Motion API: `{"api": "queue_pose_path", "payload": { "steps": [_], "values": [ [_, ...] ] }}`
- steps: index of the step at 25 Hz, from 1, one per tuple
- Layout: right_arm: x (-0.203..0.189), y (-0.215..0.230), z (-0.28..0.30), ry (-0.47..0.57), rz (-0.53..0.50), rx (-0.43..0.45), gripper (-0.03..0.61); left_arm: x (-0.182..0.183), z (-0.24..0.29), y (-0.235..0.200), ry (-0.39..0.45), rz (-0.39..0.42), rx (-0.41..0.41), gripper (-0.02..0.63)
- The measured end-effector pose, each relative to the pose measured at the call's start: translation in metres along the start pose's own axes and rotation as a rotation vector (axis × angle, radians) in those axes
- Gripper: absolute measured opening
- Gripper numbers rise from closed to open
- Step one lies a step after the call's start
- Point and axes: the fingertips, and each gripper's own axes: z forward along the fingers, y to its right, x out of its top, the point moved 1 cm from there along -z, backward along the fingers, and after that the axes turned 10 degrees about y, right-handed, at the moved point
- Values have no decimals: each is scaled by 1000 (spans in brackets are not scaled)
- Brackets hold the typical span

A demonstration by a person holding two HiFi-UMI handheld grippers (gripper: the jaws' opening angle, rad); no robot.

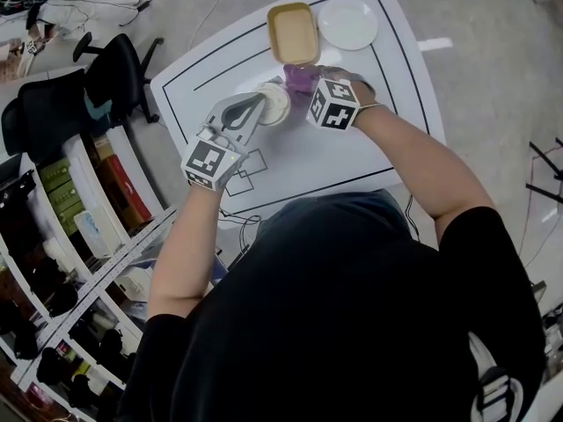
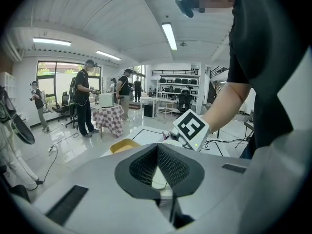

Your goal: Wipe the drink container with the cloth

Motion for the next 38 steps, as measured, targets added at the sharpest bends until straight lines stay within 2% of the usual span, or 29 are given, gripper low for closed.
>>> {"api": "queue_pose_path", "payload": {
  "steps": [4, 11, 15, 20, 24, 28, 30, 35, 38],
  "values": [
    [-20, -3, 16, -61, -18, 12, 71, 1, 0, 0, 1, -1, -1, 23],
    [-26, -8, 14, -52, 17, 5, 72, 0, -2, 5, -11, 0, -13, 23],
    [-24, -9, -2, -43, 20, -29, 75, 0, 2, 13, -18, 1, -21, 23],
    [2, -9, -23, -16, 26, -41, 75, 4, -2, 11, -28, -5, -4, 23],
    [25, -1, -47, 10, -1, -52, 76, 5, -2, 10, -67, 7, 11, 23],
    [47, 9, -79, 25, -19, -86, 77, 11, -7, 5, -97, -30, 43, 29],
    [58, 15, -95, 39, -23, -109, 77, 19, -12, 1, -79, -50, 77, 31],
    [91, 19, -133, 82, -39, -172, 76, 50, -45, -5, 31, -97, 179, 32],
    [113, 15, -156, 115, -69, -197, 77, 70, -66, 0, 72, -77, 226, 32]
  ]
}}
